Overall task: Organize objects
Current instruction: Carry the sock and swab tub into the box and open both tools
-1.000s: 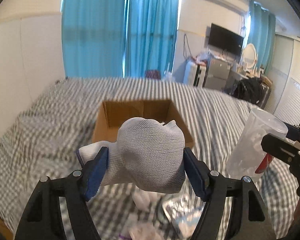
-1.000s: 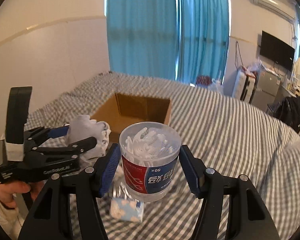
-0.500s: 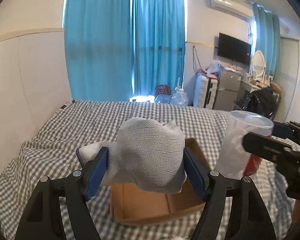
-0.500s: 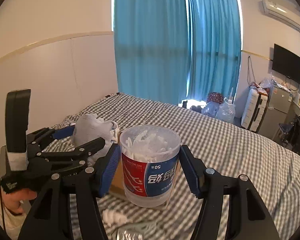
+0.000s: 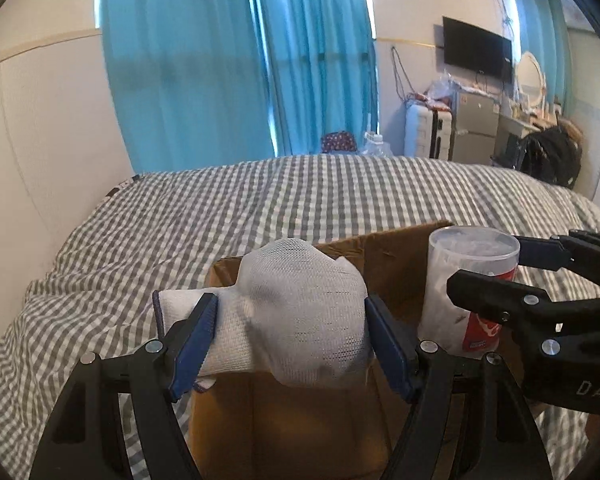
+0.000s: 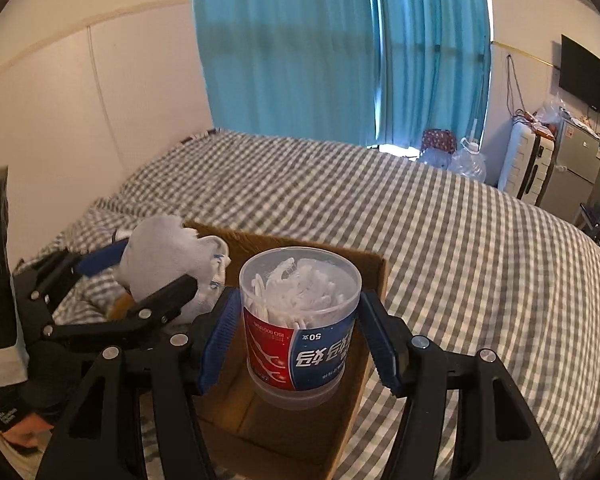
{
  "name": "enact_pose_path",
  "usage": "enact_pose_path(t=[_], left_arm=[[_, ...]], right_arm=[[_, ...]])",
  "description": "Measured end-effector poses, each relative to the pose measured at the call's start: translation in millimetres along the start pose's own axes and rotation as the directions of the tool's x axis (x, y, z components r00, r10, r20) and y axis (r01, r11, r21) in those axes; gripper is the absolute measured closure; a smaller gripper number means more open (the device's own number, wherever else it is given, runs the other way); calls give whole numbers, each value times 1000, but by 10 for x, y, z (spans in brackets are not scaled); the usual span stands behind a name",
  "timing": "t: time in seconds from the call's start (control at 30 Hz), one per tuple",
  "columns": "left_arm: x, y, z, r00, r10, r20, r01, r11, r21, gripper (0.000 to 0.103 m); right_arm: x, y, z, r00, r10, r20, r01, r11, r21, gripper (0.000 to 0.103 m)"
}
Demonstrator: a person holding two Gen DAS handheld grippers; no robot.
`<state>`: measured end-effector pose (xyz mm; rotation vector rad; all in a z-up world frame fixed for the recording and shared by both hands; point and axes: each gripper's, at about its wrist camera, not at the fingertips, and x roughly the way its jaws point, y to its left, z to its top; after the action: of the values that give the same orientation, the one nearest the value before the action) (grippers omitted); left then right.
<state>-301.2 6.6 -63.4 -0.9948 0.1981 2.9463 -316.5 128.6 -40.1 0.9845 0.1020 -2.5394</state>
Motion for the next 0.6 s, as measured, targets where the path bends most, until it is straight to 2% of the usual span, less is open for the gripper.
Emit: enact_pose_path(t=[0.1, 0.27, 0.33, 0.37, 0.43, 0.6], left_arm=[[-14, -66, -30, 1000, -5, -9, 5, 1000, 14, 28], [-148, -77, 12, 999, -33, -17, 33, 999, 6, 25], [-253, -61, 41, 999, -39, -13, 39, 999, -6, 23], [-342, -63, 58, 1000, -30, -2, 30, 1000, -7, 17], [-501, -73, 102, 1000, 0, 19, 1, 1000, -6, 11], [-1040, -53, 223, 996, 15, 86, -11, 999, -45, 5]], right_arm=[[73, -52, -17, 1000, 6, -7, -6, 1000, 17, 42], [-145, -121, -55, 1000, 2, 29, -2, 1000, 31, 42], [-352, -128, -45, 998, 12, 62, -15, 999, 41, 40], [-435, -126, -42, 997, 13, 78, -16, 999, 42, 38], [-653, -103, -1, 994, 3, 113, -8, 999, 39, 30], [-1306, -14, 56, 981, -14, 192, 11, 1000, 18, 23]])
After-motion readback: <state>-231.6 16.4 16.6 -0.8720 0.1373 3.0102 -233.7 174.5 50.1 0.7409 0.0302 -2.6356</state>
